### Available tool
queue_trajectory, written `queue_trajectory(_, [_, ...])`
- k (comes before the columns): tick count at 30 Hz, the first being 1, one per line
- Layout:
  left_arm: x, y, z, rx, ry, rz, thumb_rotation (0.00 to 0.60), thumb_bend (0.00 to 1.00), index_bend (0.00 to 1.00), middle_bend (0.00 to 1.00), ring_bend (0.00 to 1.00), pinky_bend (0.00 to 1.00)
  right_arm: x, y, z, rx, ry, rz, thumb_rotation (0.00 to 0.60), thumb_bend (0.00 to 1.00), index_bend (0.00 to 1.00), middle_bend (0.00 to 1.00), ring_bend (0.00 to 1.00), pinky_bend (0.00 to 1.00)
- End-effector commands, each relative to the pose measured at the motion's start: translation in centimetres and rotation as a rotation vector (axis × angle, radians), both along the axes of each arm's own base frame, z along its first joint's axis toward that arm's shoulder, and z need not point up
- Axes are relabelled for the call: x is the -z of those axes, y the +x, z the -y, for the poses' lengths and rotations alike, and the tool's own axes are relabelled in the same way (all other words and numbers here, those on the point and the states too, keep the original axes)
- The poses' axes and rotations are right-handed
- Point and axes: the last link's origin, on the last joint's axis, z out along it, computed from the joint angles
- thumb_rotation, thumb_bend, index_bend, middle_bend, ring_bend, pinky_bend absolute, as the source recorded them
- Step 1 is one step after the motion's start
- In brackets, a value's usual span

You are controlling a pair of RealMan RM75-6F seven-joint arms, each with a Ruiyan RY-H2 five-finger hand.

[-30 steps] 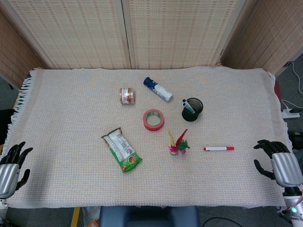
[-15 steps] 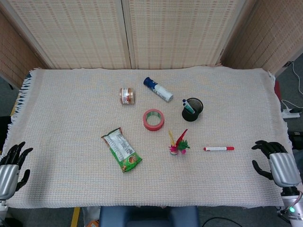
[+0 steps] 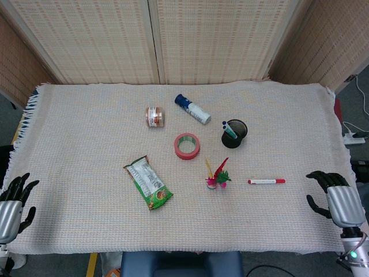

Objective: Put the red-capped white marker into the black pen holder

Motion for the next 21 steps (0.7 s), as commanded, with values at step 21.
queue_trajectory(21, [-0.2, -0.2, 0.0, -0.013, -0.005, 0.02, 0.6, 0.42, 0.17, 0.01, 0.0, 0.25, 5.7, 2.2, 11.0, -0.009, 0.299, -0.213, 0.6, 0.28, 0.31, 0.27, 0.29, 0.22])
